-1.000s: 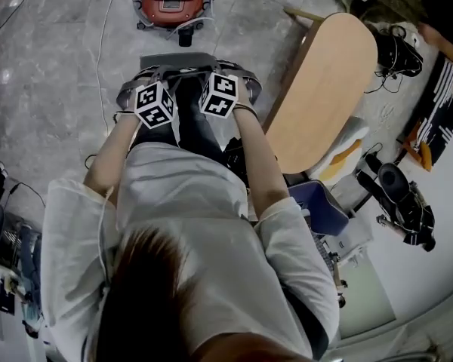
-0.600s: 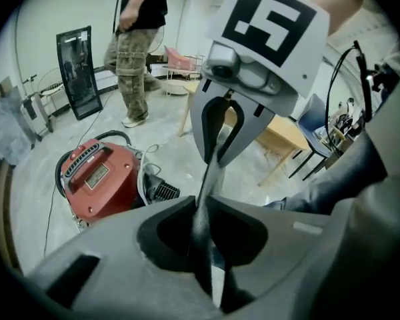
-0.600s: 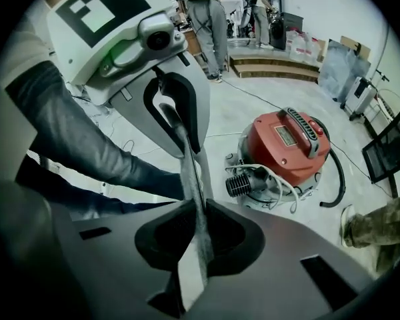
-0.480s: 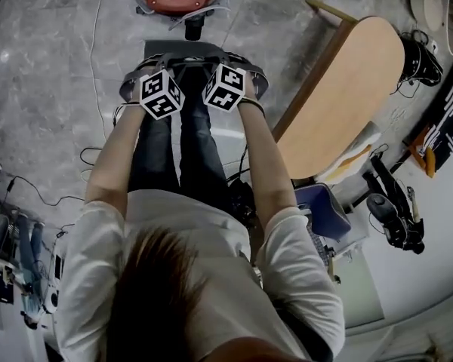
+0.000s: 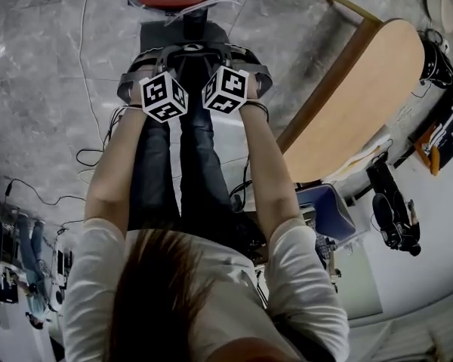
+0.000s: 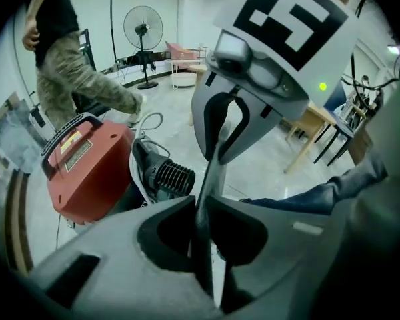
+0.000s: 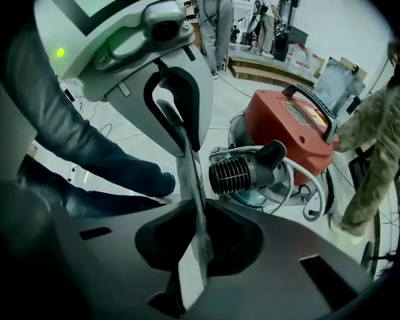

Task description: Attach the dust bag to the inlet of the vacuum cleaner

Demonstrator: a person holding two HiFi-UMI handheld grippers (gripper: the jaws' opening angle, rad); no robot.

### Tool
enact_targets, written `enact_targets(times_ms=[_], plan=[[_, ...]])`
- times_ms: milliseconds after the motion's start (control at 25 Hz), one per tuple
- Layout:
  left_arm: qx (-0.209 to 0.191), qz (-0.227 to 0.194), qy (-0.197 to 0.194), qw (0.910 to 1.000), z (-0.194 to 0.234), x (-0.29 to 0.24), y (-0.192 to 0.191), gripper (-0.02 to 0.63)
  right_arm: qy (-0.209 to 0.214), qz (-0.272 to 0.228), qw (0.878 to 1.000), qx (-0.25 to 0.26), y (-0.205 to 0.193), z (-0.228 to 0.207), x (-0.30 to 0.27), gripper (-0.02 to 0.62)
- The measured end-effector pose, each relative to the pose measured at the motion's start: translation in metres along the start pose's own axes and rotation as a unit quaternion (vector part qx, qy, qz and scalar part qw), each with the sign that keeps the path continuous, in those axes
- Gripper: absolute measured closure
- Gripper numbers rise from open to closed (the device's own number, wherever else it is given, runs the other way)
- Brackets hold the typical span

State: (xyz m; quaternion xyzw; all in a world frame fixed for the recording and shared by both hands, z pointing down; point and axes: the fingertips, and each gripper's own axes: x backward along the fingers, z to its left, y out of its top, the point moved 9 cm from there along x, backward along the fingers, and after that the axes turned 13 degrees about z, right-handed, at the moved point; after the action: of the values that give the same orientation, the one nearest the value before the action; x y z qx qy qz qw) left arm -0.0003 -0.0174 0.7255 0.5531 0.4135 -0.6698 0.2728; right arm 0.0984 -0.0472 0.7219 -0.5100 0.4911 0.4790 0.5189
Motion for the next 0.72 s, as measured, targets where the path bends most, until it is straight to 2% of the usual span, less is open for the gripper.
enact_targets(times_ms=[200,720], plan=[[-0.006,0.007,0.028,0.9996,0.006,-0.016,0.004,0.560,-0.031,-0.005,0.999,-0.010,-0.004,-0.004,-0.014,0.563],[0.004,0.004,0.053,0.9986,0.014,-0.022,0.005,0.557,-0.053,-0.017,0.998,-0.018,-0.004,-0.010,-0.022,0.563]])
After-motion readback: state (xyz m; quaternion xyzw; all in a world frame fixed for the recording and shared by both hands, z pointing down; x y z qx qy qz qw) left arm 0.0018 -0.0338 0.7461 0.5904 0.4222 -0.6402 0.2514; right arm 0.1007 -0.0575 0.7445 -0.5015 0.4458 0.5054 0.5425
